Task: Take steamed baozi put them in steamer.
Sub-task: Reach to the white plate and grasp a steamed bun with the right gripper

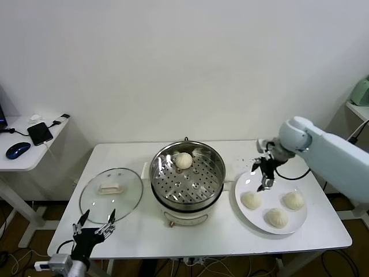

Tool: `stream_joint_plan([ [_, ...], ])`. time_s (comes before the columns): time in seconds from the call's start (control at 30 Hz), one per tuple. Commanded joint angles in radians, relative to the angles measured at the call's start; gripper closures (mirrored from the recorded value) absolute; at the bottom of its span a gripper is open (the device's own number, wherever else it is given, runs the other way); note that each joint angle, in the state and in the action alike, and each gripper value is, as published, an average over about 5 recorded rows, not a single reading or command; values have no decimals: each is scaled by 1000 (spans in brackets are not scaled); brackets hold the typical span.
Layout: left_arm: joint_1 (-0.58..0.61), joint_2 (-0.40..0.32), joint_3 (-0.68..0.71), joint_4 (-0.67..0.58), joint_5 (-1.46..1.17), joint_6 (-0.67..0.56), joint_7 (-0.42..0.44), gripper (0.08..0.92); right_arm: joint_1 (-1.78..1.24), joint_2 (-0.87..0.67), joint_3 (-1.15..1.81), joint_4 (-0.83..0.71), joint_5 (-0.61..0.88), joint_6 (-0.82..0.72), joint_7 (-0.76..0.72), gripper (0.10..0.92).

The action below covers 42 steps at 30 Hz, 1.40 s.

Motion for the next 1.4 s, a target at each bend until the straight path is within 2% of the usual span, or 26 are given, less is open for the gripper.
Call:
stream_joint_plan([
  [0.03,-2,0,2,7,-17,6,5,177,-84,20,38,-26,-48,2,8,202],
  [0.43,-2,1,3,15,-13,4,5,177,-104,70,50,-98,-109,85,40,203],
  [1.4,-2,-1,5,25,-6,2,4,177,-142,102,77,-132,-164,99,36,203],
])
